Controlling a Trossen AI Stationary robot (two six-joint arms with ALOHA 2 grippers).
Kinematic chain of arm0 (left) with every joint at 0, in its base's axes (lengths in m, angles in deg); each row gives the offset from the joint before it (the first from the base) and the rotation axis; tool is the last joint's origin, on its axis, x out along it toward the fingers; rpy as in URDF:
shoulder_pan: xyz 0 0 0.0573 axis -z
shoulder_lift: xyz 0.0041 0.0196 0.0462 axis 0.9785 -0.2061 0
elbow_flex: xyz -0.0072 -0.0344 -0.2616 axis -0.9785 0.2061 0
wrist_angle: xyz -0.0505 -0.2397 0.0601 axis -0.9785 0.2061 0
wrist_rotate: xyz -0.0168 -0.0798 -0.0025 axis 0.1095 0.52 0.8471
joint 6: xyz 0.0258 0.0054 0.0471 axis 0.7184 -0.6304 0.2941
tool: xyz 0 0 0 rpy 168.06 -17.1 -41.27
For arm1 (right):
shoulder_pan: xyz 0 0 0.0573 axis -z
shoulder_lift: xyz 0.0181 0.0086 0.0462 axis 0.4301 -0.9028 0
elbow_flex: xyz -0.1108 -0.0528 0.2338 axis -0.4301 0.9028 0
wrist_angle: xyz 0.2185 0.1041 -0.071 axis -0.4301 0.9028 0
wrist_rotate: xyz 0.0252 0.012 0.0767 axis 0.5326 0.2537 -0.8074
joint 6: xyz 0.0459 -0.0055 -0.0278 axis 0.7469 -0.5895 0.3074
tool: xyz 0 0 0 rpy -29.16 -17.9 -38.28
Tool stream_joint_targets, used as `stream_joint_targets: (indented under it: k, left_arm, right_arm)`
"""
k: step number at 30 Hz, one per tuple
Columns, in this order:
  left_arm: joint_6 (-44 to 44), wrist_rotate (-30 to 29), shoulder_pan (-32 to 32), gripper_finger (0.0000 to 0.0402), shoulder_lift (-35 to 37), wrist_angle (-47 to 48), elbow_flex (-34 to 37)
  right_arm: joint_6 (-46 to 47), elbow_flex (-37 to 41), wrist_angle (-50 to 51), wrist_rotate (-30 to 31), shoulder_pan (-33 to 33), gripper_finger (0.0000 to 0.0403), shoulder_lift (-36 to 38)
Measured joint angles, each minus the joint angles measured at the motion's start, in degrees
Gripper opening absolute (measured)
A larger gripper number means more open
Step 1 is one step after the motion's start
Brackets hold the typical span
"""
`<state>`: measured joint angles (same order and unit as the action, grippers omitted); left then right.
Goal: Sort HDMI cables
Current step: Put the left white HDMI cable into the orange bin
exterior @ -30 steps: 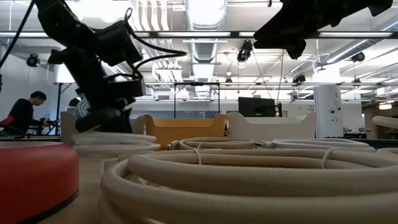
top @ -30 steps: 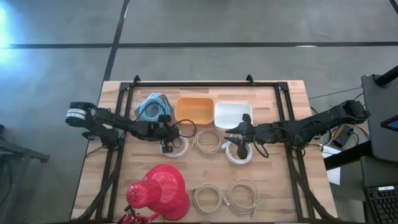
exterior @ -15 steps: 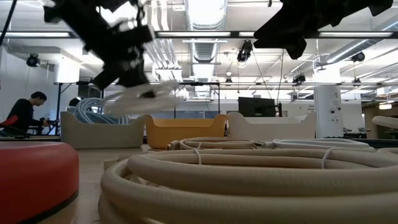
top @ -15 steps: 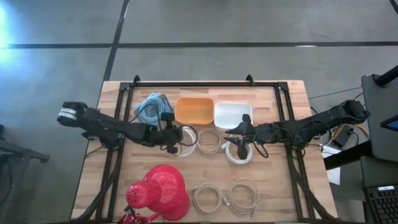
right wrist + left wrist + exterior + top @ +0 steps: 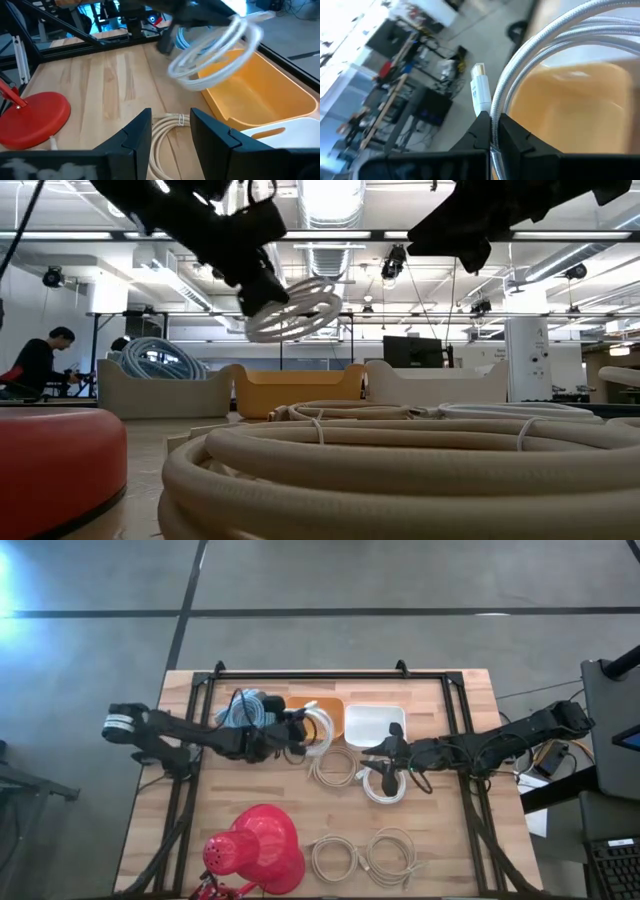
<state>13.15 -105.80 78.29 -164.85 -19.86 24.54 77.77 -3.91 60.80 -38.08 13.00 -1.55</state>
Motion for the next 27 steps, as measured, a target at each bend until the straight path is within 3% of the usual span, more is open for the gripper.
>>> stream_joint_targets:
  k: [7, 9, 15, 22, 27]
  left_arm:
    - [-0.1, -0.3, -6.6, 0.0016, -8.3, -10.7, -0.6]
    - [-0.4, -1.2, -7.4, 0.0016, -10.9, -11.1, -1.3]
    - [-0.2, -11.8, -9.6, 0.0016, -18.4, -10.8, -4.0]
    - [0.0, -12.3, -9.9, 0.0020, -25.2, -10.6, -7.1]
    - [-0.1, -13.1, -9.9, 0.0056, -27.0, -10.1, -8.6]
  right_arm:
    - [-0.2, 0.0, 0.0, 0.0, 0.0, 0.0128, 0.0]
    - [-0.2, 0.0, 0.0, 0.0, 0.0, 0.0128, 0.0]
    - [-0.2, 0.0, 0.1, 0.0, 0.0, 0.0128, 0.0]
    - [-0.2, 0.0, 0.5, 0.0, 0.0, 0.0128, 0.0]
    - [-0.2, 0.0, 0.5, 0.0, 0.0, 0.0128, 0.0]
